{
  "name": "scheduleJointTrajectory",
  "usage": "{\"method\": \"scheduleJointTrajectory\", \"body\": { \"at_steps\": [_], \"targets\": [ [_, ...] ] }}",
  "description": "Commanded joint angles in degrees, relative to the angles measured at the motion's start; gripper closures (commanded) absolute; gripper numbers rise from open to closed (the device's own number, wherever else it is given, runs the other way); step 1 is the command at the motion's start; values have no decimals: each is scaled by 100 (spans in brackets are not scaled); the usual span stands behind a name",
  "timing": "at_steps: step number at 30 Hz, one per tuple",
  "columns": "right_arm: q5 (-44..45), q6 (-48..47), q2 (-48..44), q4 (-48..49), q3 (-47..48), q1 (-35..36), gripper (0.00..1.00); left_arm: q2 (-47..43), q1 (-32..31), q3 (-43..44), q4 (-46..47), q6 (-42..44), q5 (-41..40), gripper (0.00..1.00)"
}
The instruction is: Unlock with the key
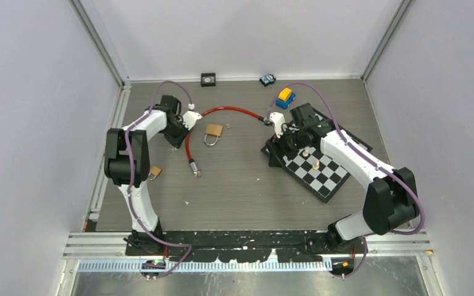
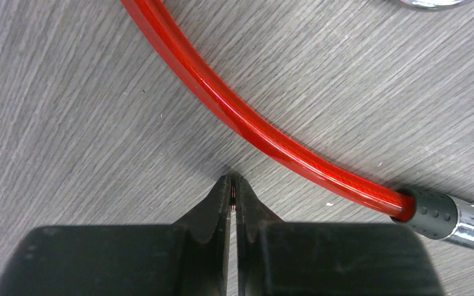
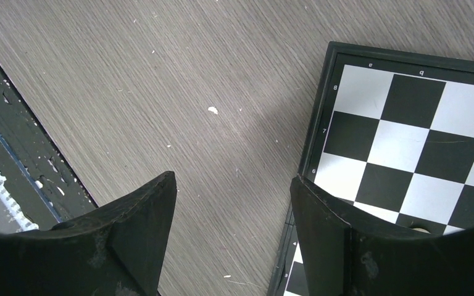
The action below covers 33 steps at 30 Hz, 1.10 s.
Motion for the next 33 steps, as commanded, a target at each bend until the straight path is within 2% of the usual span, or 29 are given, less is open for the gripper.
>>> {"method": "scheduleJointTrajectory", "body": {
  "at_steps": [1,4,8,11,14,18,25,29,33],
  "targets": [
    [-116,-48,22,-74,232,-4,28,-381,27,-148,77,-106,107,98],
    [-96,-45,4,-77,241,-8,28,-850,27,-187,-171,-294,250,100],
    [-119,-48,8,-79,249,-8,28,-1787,-115,-342,-529,-587,906,100],
    [-105,-49,31,-94,263,-8,28,-2375,-590,-456,-745,-737,1267,100],
    [5,-46,15,-78,280,-10,30,-2599,-1378,-589,-745,-835,1335,100],
    [312,161,-58,88,295,-183,32,-2509,-2574,-548,-573,-992,1373,100],
    [554,633,-318,433,227,-1080,32,-1740,-4105,-430,-229,-1207,1014,100],
    [532,759,-365,449,232,-1467,32,-1358,-4618,-570,166,-1300,629,100],
    [-42,724,-403,383,200,-1695,32,-1404,-4702,-703,378,-1394,778,100]
  ]
}}
